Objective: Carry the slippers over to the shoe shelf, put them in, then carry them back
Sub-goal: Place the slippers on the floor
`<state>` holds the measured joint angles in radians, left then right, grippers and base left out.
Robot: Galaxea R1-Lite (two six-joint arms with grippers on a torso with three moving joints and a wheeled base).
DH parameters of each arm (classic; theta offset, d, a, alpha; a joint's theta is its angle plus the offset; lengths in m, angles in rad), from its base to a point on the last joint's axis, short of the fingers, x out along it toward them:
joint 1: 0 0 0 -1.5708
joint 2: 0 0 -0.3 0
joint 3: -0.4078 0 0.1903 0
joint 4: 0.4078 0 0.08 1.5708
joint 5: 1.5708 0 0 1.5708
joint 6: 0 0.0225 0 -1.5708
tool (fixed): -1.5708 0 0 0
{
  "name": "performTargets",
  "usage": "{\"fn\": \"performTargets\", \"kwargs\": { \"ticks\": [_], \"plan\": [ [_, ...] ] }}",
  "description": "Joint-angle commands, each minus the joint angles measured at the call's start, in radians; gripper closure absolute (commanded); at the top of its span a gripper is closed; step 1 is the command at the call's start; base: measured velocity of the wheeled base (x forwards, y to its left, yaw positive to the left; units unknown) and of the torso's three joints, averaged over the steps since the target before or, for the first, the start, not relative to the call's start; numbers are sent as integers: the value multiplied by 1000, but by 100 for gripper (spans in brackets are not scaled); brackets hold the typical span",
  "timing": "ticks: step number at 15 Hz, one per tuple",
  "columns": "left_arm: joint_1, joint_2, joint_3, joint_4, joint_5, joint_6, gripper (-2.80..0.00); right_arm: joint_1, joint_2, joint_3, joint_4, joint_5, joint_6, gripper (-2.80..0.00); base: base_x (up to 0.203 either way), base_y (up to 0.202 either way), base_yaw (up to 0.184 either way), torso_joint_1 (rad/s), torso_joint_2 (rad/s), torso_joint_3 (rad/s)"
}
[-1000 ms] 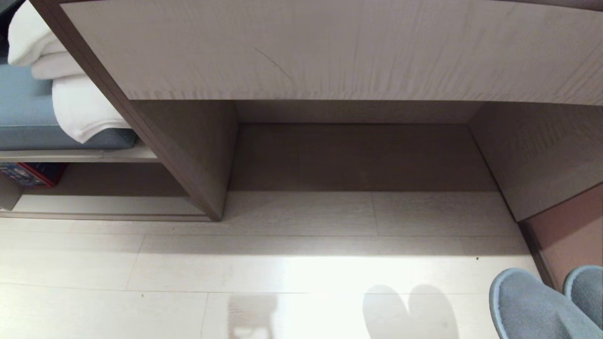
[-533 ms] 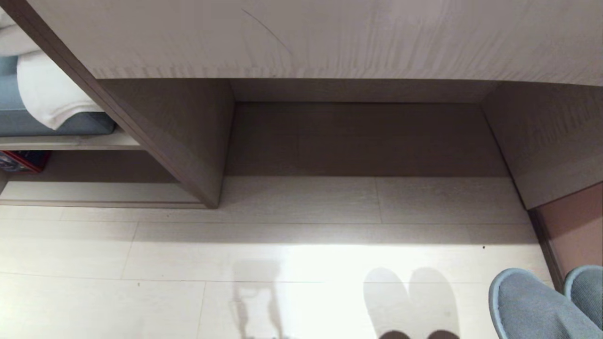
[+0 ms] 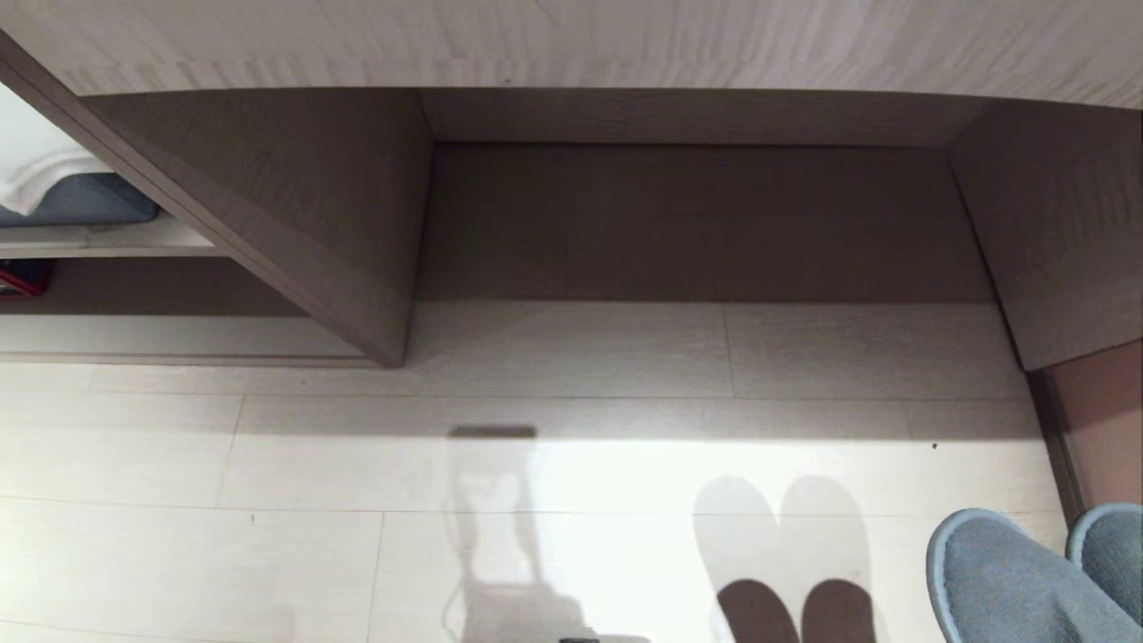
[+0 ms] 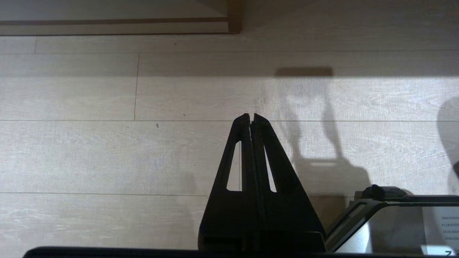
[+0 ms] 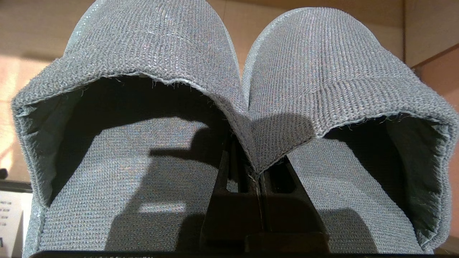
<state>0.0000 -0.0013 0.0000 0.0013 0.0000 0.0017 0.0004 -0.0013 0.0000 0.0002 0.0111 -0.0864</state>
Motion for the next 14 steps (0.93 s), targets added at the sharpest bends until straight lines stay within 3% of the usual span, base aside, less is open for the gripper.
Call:
{"fn": "performTargets", "kwargs": {
  "ticks": [1, 14],
  "plan": [
    [0, 1, 0, 0, 0, 0, 0, 1, 1, 0, 0, 0, -1, 0, 0, 0, 0, 3, 1, -195],
    [0, 1, 0, 0, 0, 0, 0, 1, 1, 0, 0, 1, -1, 0, 0, 0, 0, 4, 3, -196]
  ]
}}
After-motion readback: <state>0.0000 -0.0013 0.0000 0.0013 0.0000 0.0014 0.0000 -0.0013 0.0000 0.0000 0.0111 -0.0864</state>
